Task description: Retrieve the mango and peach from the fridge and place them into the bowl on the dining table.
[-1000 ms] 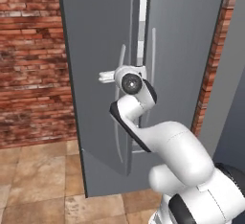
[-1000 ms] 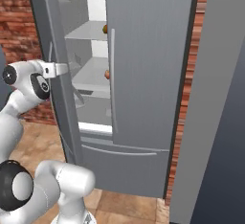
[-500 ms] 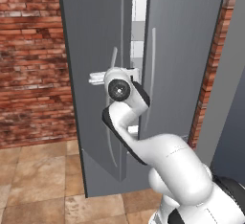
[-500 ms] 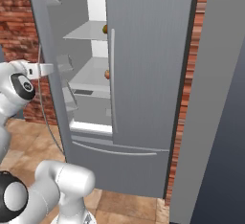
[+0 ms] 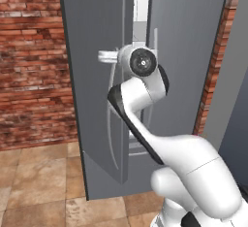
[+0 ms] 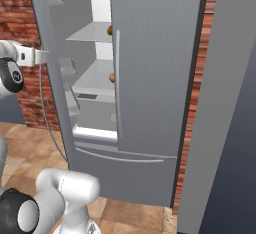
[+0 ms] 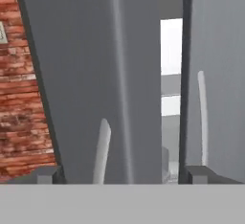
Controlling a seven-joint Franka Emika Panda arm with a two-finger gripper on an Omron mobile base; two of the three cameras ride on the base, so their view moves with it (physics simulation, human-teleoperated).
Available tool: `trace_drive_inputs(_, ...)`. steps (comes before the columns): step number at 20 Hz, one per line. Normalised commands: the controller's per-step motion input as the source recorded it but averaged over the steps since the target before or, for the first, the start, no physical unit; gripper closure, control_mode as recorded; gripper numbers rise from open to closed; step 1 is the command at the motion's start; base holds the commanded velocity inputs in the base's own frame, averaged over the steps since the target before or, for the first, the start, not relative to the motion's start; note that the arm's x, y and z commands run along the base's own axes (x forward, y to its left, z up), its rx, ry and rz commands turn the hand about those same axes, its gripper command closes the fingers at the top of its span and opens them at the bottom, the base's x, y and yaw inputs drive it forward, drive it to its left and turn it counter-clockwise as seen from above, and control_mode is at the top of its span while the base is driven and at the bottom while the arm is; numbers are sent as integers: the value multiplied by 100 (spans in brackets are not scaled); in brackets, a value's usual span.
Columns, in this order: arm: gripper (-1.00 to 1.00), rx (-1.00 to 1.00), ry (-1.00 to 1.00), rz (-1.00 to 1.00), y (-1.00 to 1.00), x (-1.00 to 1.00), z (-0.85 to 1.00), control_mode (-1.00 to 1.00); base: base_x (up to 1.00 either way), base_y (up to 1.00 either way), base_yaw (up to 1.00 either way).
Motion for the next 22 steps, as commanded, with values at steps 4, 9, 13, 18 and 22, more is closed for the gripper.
trace_drive_inputs(4,-100,31,4,0,-71,-39,17,-100,0,0,0)
trace_drive_inputs(9,-100,42,0,0,-75,-31,0,-100,0,0,0)
trace_drive_inputs(13,-100,40,0,0,-52,-19,-20,-100,0,0,0)
trace_drive_inputs(18,-100,37,-10,-1,-14,16,-8,-100,0,0,0)
trace_drive_inputs(22,-100,51,-2,0,-9,17,0,-100,0,0,0)
